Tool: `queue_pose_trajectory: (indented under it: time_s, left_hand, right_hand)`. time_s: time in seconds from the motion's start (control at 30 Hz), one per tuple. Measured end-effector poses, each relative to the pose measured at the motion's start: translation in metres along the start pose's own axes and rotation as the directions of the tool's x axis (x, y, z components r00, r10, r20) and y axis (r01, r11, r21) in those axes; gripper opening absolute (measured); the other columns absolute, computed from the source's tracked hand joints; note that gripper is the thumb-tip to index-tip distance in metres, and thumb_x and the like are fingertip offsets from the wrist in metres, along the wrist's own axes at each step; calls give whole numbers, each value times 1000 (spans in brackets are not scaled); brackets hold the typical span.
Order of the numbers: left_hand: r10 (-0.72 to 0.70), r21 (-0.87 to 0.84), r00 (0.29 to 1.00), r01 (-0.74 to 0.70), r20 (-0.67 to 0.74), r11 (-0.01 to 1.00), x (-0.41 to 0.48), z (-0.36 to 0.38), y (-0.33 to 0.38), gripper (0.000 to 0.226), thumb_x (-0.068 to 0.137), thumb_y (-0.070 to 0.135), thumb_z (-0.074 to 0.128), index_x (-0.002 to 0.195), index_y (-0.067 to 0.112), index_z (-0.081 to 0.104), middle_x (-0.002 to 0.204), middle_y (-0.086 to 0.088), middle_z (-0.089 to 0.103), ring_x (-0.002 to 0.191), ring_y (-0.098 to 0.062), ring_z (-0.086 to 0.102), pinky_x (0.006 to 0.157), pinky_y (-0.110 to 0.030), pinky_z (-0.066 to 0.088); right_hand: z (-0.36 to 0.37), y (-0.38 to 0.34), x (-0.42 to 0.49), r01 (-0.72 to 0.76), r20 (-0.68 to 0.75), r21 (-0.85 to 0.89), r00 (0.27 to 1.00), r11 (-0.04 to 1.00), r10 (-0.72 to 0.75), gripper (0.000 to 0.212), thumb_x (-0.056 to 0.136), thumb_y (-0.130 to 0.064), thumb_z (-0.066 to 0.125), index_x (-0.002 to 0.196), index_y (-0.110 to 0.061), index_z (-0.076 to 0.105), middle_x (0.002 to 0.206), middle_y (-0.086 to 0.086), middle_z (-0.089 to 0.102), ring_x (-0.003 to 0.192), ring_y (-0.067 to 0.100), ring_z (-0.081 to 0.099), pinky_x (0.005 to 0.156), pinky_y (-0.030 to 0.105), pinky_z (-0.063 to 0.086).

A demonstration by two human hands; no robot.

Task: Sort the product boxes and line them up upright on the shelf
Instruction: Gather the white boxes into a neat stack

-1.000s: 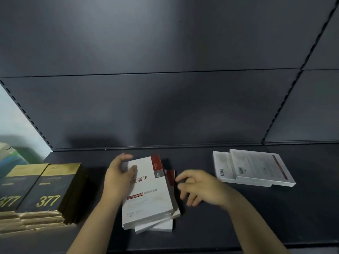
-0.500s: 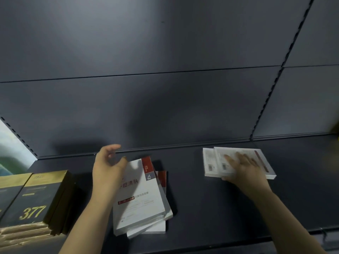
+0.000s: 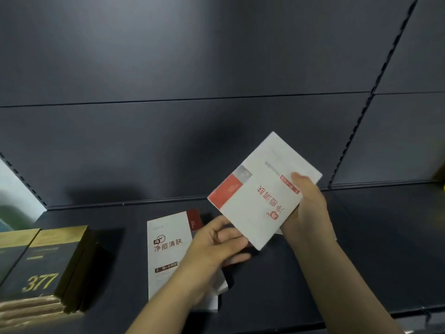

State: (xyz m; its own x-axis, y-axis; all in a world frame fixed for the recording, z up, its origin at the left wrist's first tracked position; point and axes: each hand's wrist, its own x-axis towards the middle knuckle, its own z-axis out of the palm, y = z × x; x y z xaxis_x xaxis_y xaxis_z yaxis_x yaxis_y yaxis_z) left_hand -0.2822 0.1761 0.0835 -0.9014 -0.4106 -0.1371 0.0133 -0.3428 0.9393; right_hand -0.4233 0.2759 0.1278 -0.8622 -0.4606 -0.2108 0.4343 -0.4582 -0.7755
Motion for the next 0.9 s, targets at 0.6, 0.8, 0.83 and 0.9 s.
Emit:
queue_pose_trajectory:
  time_s: [0.6, 0.8, 0.83, 0.9]
  left_hand:
    - [190, 495, 771, 182, -608, 849, 11, -110, 49, 14, 89, 27, 66, 99, 19, 62, 82, -12, 71, 70, -27, 73, 66, -43, 61]
    - [152, 511, 801, 211, -579, 833, 24, -122, 21, 20, 94, 20, 58, 109, 34, 52, 122, -11, 55, 78, -17, 70, 48, -20, 52]
    - [171, 531, 815, 187, -553, 826, 25, -122, 18, 20, 95, 21, 57, 103, 39, 52, 125, -10, 55, 82, -17, 71, 53, -23, 56]
    - [198, 562, 827, 163, -526, 811, 26, -122, 14, 23, 96, 21, 56, 93, 44, 52, 127, -9, 56, 88, -19, 72, 63, -31, 61]
  right_hand:
    - [5, 53, -1, 191, 412, -848, 824, 495, 389, 16, 90, -21, 65, 107, -22, 65, 99, 0, 75, 90, 13, 70, 81, 32, 57]
    - [-53, 53, 82, 251, 222, -951, 961, -181, 166, 97, 66, -52, 81, 146, -23, 36, 157, 5, 25, 146, 28, 18, 117, 44, 25]
    - [-62, 51, 95, 231, 173, -923, 964, -307, 203, 114, 61, -57, 81, 152, -22, 23, 162, 7, 8, 149, 33, 3, 119, 48, 15]
    - [-77, 45, 116, 229, 120, -855, 960, -464, 252, 134, 54, -65, 81, 155, -25, 3, 163, 10, -9, 148, 39, -9, 120, 53, 5]
